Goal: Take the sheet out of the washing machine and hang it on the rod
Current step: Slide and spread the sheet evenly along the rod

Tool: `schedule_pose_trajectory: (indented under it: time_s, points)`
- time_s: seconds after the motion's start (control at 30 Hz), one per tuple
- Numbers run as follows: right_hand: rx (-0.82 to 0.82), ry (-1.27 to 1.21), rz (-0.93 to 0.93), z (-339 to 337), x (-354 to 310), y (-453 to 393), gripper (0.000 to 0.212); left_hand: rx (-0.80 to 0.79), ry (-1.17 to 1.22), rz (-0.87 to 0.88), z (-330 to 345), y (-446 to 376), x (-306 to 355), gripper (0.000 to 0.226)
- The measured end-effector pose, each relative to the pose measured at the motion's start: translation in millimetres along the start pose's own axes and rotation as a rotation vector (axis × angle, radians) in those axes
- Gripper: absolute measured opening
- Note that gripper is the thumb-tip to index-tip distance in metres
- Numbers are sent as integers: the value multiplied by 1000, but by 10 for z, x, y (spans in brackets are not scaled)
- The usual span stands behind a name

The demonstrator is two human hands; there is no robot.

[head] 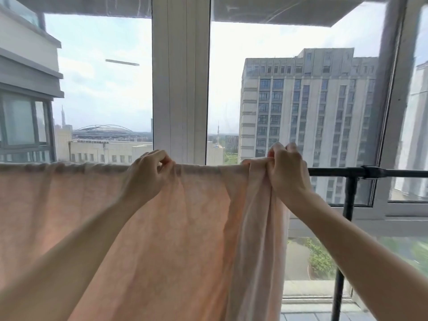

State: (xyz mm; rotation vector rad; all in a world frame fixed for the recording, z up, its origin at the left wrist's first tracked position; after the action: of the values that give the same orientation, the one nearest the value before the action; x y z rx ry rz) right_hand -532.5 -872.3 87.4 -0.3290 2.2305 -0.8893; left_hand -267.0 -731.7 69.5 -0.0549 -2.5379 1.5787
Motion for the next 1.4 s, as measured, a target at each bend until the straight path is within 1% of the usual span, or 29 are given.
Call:
schedule_pose_trajectory:
  time_s: [0.1,0.23,0.33,0.43,0.5,0.57,0.67,0.73,0.8,0.87,0.97,1.07,1.13,1.2,1.27,1.33,1.4]
  points:
    - [44,147,36,-72,186,-3,7,-3,-12,7,34,-3,70,15]
    - [67,167,79,-182,338,-74,6,-24,-44,49,40,2,128,15]
    - [95,178,86,-217,405,-78,7,-26,-49,31,15,13,57,14]
    - [113,301,65,-176,356,-21,12,-20,-50,20,4,9,42,14]
    - [96,336,-27,-141,243,9,18,-16,-76,32,2,6,114,14]
    - [49,275,-171,-100,72,53,22,-29,-104,89,27,-3,208,11]
    - [-53,138,-361,28,-187,182,20,-41,-89,173,91,-38,277,7]
    - [-90,93,-419,124,-291,235,19,-46,-86,184,105,-76,295,8]
    - [-68,63,-445,170,-345,246,15,-56,-104,191,115,-115,325,10]
    - [-40,78,-446,200,-362,227,8,-67,-119,181,148,-164,341,9]
    - [-19,126,-401,207,-365,167,11,-63,-106,154,207,-282,405,9]
    - [-20,97,-205,145,-185,-28,15,-2,-22,127,196,-415,515,9]
    - [-3,132,-110,109,-7,-116,13,11,6,119,218,-433,532,8]
    - [10,138,-90,91,122,-155,8,-55,-29,128,316,-368,488,9]
    - [1,139,-98,94,164,-175,8,-127,-84,123,409,-270,412,14]
    - [-42,92,-111,102,143,-195,11,-152,-89,106,424,-223,343,17]
    - [-101,36,-139,115,83,-188,11,-195,-49,109,402,-227,333,14]
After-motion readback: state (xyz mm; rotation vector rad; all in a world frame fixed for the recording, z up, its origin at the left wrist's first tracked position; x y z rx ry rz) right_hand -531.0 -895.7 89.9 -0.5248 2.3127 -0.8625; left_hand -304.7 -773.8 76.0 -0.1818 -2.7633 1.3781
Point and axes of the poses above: each hand's wrist, its own y-axis away from the middle knuckle, its own z-axis out of the palm, x = y × z, the point moved 6 cm from there along -y, towards the middle knuckle, and after that the axes turned 14 degrees about z, right-handed, at the moved point
